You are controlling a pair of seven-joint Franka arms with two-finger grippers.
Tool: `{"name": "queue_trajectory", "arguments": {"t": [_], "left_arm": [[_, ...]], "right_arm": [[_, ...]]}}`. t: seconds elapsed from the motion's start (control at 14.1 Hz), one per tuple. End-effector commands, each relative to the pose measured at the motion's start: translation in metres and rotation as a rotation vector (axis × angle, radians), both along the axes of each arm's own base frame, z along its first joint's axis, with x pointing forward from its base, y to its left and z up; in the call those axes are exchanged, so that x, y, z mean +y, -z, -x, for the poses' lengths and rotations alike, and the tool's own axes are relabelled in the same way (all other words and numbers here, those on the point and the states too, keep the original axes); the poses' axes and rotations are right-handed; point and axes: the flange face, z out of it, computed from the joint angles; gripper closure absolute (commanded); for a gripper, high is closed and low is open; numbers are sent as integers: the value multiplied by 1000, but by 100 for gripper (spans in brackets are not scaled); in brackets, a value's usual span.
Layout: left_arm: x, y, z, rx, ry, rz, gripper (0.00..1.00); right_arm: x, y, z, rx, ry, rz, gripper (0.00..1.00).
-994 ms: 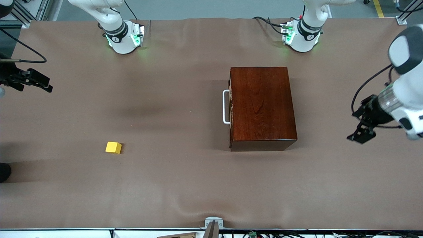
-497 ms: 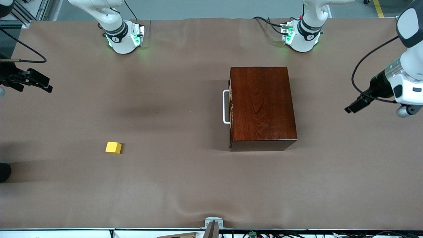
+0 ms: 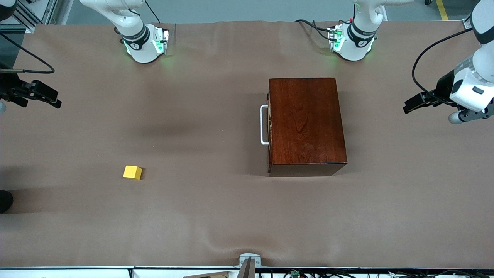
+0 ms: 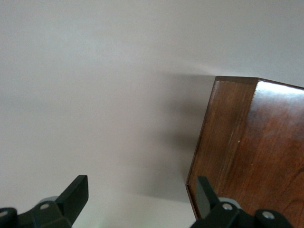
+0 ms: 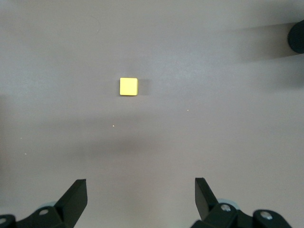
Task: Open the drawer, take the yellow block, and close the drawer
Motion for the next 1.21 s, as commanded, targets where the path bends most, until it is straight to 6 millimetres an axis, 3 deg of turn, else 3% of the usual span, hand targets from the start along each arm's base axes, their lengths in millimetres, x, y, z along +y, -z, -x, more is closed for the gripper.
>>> {"name": "queue_trajectory", "arguments": {"t": [0.0, 0.43, 0.64, 1.14], "left_arm": [[-5, -27, -18, -34, 63, -15, 0], [-20, -66, -22, -17, 177, -17, 0], [-25, -62, -21, 1, 240, -34, 0], [-16, -48, -16, 33, 227, -32, 0]], "right_arm": [[0, -5, 1, -8, -11, 11, 0], [0, -5, 1, -6, -11, 11, 0], [0, -5, 1, -8, -11, 11, 0], [1, -5, 2, -6, -12, 11, 0]]}}
